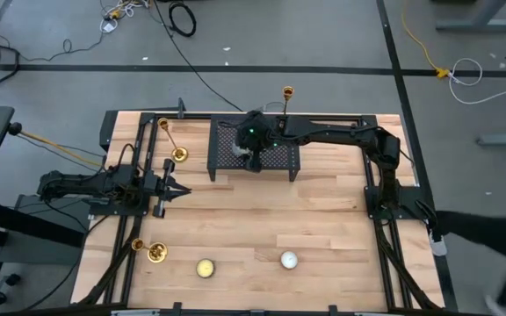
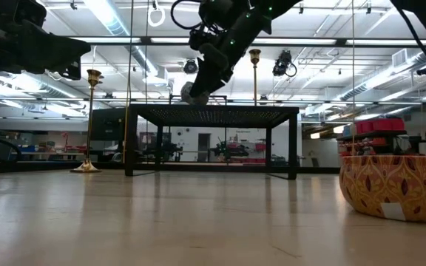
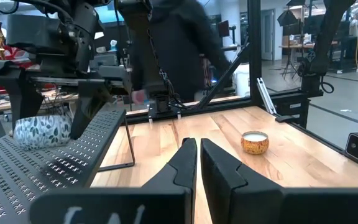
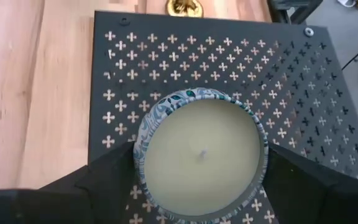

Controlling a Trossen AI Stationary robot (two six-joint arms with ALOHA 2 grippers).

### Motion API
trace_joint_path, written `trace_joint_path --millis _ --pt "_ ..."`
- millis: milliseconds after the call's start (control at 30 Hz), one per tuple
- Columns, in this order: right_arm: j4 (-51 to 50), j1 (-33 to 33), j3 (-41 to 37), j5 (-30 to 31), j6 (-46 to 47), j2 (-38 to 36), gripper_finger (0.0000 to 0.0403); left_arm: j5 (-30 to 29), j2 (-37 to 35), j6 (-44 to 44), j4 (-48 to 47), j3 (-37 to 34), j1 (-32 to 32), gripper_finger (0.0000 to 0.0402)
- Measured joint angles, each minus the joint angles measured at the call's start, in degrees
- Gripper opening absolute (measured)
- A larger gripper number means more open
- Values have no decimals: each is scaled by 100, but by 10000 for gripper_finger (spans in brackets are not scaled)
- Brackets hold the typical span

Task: Pick & Place candle stick holders
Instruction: Put the blue scented candle on the shelf

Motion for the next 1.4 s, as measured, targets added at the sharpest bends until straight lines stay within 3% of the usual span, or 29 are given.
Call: trace_joint_path --millis 267,1400 --pt "102 -21 2 -27 -395 134 310 1 1 1 -1 0 2 25" --pt "188 -28 2 -42 -229 120 343 1 1 1 -1 -1 2 25"
